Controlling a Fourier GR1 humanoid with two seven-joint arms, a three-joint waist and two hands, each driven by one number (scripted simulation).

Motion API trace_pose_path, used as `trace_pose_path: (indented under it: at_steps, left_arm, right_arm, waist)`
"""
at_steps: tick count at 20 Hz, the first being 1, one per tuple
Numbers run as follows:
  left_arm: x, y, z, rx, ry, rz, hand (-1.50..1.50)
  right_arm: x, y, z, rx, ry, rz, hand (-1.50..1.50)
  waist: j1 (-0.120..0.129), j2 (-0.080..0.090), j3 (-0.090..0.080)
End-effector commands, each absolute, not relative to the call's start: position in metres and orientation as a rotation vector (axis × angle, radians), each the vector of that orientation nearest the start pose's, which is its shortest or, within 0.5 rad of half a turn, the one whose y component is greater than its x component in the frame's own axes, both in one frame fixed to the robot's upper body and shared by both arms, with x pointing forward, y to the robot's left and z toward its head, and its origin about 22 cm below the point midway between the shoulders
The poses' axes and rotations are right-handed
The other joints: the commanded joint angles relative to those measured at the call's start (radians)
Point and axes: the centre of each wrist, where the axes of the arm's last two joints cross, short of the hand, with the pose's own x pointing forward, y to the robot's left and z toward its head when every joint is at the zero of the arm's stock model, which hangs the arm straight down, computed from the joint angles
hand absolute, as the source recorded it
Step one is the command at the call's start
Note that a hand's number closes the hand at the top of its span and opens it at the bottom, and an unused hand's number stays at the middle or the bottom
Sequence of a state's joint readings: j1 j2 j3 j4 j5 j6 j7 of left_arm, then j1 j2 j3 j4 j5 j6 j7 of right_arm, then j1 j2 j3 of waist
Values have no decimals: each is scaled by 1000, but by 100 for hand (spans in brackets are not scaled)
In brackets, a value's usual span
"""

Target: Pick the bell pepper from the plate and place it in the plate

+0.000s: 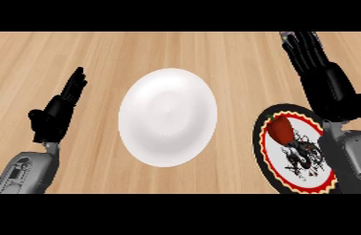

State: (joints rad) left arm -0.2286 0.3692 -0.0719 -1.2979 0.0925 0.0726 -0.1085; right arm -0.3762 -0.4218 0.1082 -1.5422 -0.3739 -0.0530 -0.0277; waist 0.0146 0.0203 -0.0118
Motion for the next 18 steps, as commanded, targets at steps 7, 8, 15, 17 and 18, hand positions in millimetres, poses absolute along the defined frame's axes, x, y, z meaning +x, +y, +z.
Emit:
trace_pose_path:
  at_steps: [7,8,15,17,18]
  left_arm:
    - [310,283,57,178,-1720,-264,0]
    - [312,286,63,174,-1725,-271,0]
    - [305,285,95,144,-1744,-245,0]
    - [305,291,105,130,-1755,-216,0]
    - [293,266,95,148,-1761,-225,0]
  right_arm:
    - [317,-231,142,-138,-1833,1073,150]
    - [314,-226,132,-215,-1803,1155,150]
    - [241,-173,-18,33,-1878,647,-150]
    - [244,-189,-16,89,-1952,579,-150]
    - [249,-206,-19,113,-1966,564,-150]
  waist:
    - [1,-72,-23]
    - [1,-55,-8]
    - [-5,-21,15]
    - [-10,-21,14]
    - [-7,-21,14]
